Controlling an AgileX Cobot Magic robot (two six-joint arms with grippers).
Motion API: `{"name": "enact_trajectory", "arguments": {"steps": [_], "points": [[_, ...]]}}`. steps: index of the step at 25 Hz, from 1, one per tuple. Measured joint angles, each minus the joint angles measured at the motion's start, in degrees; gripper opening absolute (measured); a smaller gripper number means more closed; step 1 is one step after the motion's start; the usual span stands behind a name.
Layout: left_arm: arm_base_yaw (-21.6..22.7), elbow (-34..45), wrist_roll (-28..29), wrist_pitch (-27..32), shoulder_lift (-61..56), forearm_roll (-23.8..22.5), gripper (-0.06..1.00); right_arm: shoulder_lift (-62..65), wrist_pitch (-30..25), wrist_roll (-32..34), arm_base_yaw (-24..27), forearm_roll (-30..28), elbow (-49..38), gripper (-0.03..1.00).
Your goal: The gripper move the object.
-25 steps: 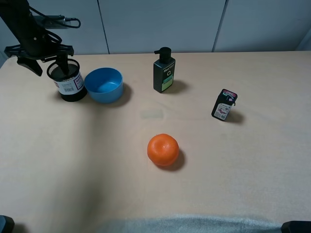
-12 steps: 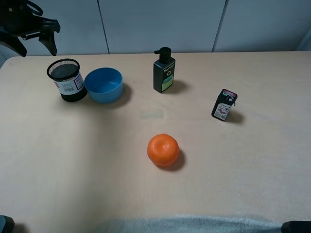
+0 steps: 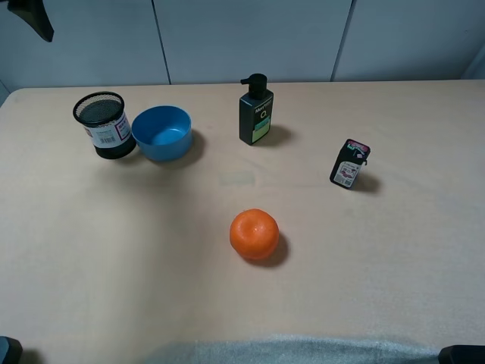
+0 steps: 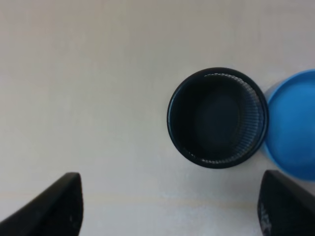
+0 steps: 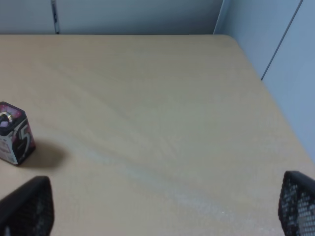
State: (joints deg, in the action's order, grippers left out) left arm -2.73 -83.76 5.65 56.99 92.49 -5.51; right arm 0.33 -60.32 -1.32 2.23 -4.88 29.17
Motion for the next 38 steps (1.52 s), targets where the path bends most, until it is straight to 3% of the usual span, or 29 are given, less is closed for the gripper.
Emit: {"name": "enact_trajectory", "arguments": {"steps": [4,21,38], "points": [[0.0,1.8,0.0,0.2,-5.8,-1.8,0.79,0.0,0.0,0.0,0.0,0.0,0.0,0.69],[2.1,25.1,0.0,-3.4,-33.3,-2.6,0.79,0.0,0.0,0.0,0.0,0.0,0.0,0.69],[2.1,41.9,0.0,-0.7,-73.8,-2.6,0.79,0.0,0.0,0.0,0.0,0.0,0.0,0.69]]}}
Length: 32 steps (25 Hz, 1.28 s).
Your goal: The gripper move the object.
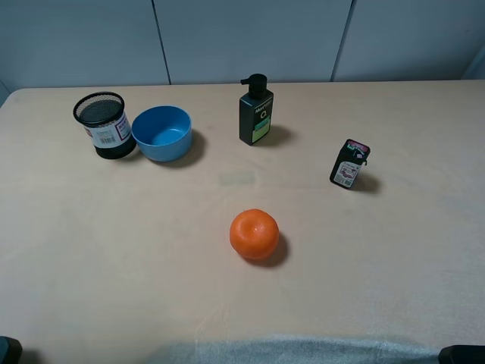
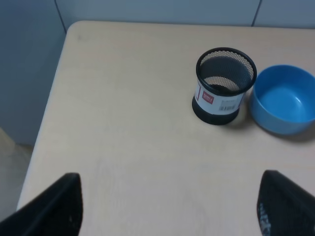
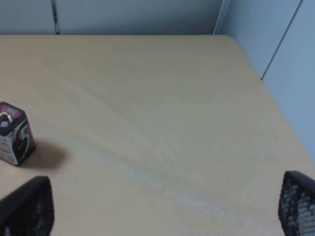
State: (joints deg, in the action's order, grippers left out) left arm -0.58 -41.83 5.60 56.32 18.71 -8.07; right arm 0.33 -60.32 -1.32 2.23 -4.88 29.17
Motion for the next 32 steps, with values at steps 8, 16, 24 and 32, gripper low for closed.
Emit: {"name": "enact_trajectory", "arguments": {"steps": [8,16,24,32], "points": [[0.0,8.3,0.0,1.7,-10.8,2.0,0.79,0.0,0.0,0.0,0.0,0.0,0.0,0.69],[0.0,12.4,0.0,2.3,-16.7,2.5,0.79,0.0,0.0,0.0,0.0,0.0,0.0,0.69],[0.0,13.4,-1.3,4.0,-19.2,2.9,0.79,0.0,0.0,0.0,0.0,0.0,0.0,0.69],[0.0,13.4,-2.8,4.0,-19.2,2.9,0.79,0.0,0.0,0.0,0.0,0.0,0.0,0.69]]}}
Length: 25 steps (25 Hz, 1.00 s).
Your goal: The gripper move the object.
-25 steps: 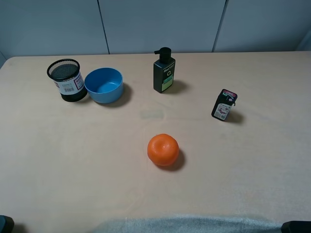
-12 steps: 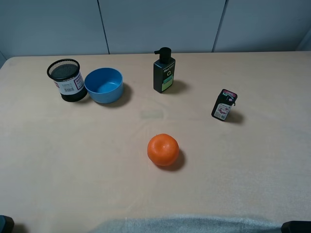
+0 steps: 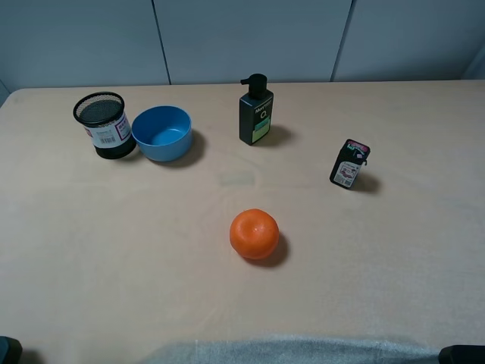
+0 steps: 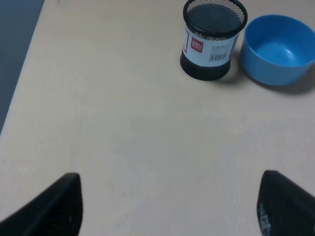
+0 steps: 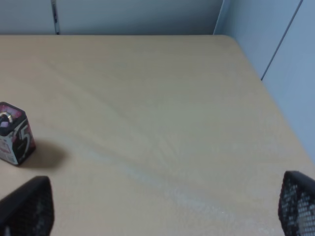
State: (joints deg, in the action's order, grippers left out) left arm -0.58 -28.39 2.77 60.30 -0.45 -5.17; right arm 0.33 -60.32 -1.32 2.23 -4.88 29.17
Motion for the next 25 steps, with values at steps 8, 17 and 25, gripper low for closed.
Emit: {"name": "enact_trajectory", "arguments": {"steps": [8,17,25], "points": [[0.0,0.0,0.0,0.0,0.0,0.0,0.79,0.0,0.0,0.0,0.0,0.0,0.0,0.69],[0.0,0.0,-0.1,0.0,0.0,0.0,0.79,0.0,0.0,0.0,0.0,0.0,0.0,0.69],[0.0,0.0,-0.1,0.0,0.0,0.0,0.79,0.0,0.0,0.0,0.0,0.0,0.0,0.69]]}}
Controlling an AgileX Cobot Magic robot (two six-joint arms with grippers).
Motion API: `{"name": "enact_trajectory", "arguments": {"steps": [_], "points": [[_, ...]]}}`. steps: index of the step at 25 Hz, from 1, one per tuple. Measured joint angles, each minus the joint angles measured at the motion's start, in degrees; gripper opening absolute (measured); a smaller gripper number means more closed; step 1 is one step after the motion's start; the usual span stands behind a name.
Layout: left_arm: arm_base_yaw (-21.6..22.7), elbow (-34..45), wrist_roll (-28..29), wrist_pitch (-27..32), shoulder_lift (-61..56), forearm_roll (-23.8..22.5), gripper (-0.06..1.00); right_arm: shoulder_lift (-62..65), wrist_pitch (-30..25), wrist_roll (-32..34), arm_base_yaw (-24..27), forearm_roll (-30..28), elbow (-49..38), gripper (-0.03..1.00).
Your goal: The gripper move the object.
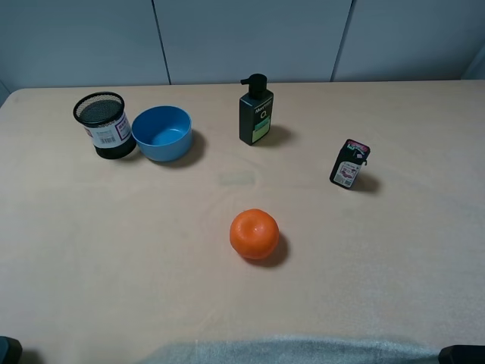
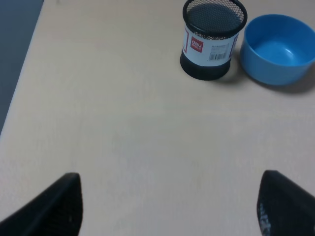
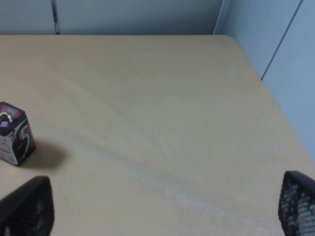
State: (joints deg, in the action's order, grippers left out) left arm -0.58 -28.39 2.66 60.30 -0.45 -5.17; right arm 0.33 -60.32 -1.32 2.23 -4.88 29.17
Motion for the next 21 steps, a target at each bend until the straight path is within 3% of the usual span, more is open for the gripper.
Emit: {"name": "enact_trajectory", "arguments": {"steps": [21], "points": [[0.0,0.0,0.0,0.0,0.0,0.0,0.79,0.0,0.0,0.0,0.0,0.0,0.0,0.69]]}}
